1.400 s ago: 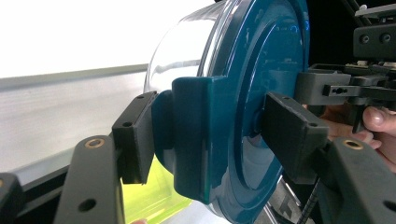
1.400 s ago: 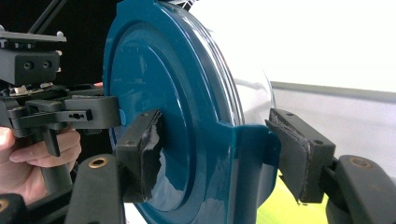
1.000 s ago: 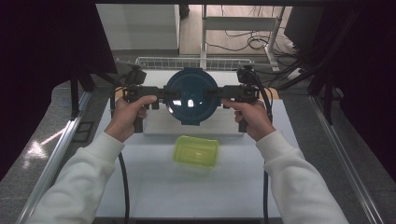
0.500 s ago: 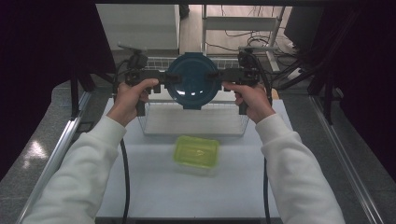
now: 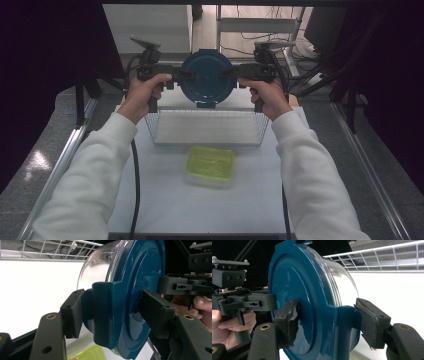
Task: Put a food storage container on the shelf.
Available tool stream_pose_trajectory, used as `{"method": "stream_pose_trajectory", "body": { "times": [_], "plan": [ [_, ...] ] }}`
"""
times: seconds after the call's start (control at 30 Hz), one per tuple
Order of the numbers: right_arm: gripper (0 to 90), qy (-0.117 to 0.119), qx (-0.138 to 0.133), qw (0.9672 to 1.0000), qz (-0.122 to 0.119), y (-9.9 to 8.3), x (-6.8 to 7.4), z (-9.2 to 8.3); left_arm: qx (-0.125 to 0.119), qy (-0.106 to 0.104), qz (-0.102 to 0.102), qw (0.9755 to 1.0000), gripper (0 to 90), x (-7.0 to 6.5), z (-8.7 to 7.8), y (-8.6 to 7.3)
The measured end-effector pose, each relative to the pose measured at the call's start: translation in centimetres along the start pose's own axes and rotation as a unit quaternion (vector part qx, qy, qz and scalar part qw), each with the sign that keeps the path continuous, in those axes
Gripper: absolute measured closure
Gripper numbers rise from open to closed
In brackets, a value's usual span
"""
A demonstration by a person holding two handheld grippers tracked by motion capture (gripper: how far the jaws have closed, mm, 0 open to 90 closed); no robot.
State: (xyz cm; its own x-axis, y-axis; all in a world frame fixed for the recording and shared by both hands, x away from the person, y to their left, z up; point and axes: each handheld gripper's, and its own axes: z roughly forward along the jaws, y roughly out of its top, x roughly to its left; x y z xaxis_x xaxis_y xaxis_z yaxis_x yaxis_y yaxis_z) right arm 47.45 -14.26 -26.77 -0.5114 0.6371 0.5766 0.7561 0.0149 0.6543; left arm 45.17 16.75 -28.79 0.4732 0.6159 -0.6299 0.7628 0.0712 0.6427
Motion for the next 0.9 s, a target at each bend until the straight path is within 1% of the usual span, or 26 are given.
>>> {"method": "stream_pose_trajectory", "body": {
  "times": [0.03, 0.07, 0.1, 0.23, 0.3, 0.33, 0.37, 0.4, 0.47, 0.5, 0.57, 0.6, 0.7, 0.73, 0.77, 0.8, 0.83, 0.9],
  "plan": [
    [36.8, -0.001, 0.004, 1.0, 0.005, 0.1, -0.5, 0.4, 0.002, -0.001, -0.002, 1.0, 38.1, 0.3, 0.2, 0.0],
    [36.8, -0.001, 0.004, 1.0, 0.005, 0.1, -0.5, 0.4, 0.003, -0.002, -0.005, 1.0, 38.1, 0.5, 0.4, 0.0],
    [36.8, -0.006, 0.007, 0.9999, 0.009, 0.1, -0.9, 0.6, 0.004, -0.004, -0.01, 0.9999, 38.1, 0.8, 0.7, 0.0],
    [36.8, -0.012, 0.011, 0.9998, 0.014, 0.2, -1.4, 0.9, 0.009, -0.01, -0.023, 0.9996, 38.1, 1.7, 1.5, 0.0],
    [36.2, -0.016, 0.014, 0.9995, 0.025, 0.3, -2.0, 1.4, 0.013, -0.009, -0.03, 0.9994, 38.1, 2.2, 2.2, 0.0],
    [36.2, -0.016, 0.014, 0.9995, 0.025, 0.3, -2.0, 1.4, 0.013, -0.009, -0.03, 0.9994, 38.1, 2.2, 2.2, 0.0],
    [36.0, -0.016, 0.012, 0.9992, 0.036, 0.4, -2.5, 1.6, 0.007, -0.009, -0.037, 0.9993, 38.1, 2.3, 2.3, 0.1],
    [36.0, -0.016, 0.012, 0.9992, 0.036, 0.4, -2.5, 1.6, 0.004, -0.008, -0.039, 0.9992, 38.1, 2.4, 2.4, 0.1],
    [35.8, -0.014, 0.008, 0.9989, 0.045, 0.5, -2.8, 1.8, 0.004, -0.011, -0.044, 0.999, 38.0, 2.6, 2.6, 0.3],
    [35.7, -0.013, 0.008, 0.9988, 0.047, 0.6, -3.0, 1.9, 0.005, -0.013, -0.049, 0.9987, 38.1, 2.8, 2.8, 0.4],
    [35.5, -0.01, 0.005, 0.998, 0.063, 0.8, -3.6, 2.2, 0.005, -0.013, -0.06, 0.9981, 37.7, 2.9, 3.1, 0.5],
    [35.4, -0.008, 0.005, 0.9977, 0.066, 0.9, -3.9, 2.3, 0.007, -0.014, -0.063, 0.9979, 37.4, 3.0, 3.2, 0.5],
    [35.3, 0.001, 0.008, 0.9957, 0.093, 1.1, -5.0, 2.7, 0.009, -0.022, -0.082, 0.9963, 36.7, 3.6, 3.7, 0.7],
    [35.3, 0.003, 0.01, 0.9951, 0.098, 1.1, -5.2, 2.8, 0.008, -0.024, -0.087, 0.9959, 36.4, 3.8, 3.8, 0.7],
    [35.2, 0.003, 0.008, 0.9947, 0.103, 1.1, -5.5, 3.1, 0.009, -0.027, -0.097, 0.9949, 36.1, 4.2, 4.1, 0.8],
    [35.2, 0.003, 0.008, 0.9947, 0.103, 1.1, -5.5, 3.1, 0.009, -0.027, -0.097, 0.9949, 35.9, 4.2, 4.1, 0.8],
    [34.8, 0.002, 0.01, 0.9934, 0.114, 1.1, -5.7, 3.3, 0.007, -0.029, -0.102, 0.9943, 35.6, 4.5, 4.2, 0.9],
    [34.8, 0.0, 0.013, 0.9929, 0.119, 1.1, -5.8, 3.3, 0.005, -0.032, -0.11, 0.9934, 35.5, 4.8, 4.4, 0.9]
  ]
}}
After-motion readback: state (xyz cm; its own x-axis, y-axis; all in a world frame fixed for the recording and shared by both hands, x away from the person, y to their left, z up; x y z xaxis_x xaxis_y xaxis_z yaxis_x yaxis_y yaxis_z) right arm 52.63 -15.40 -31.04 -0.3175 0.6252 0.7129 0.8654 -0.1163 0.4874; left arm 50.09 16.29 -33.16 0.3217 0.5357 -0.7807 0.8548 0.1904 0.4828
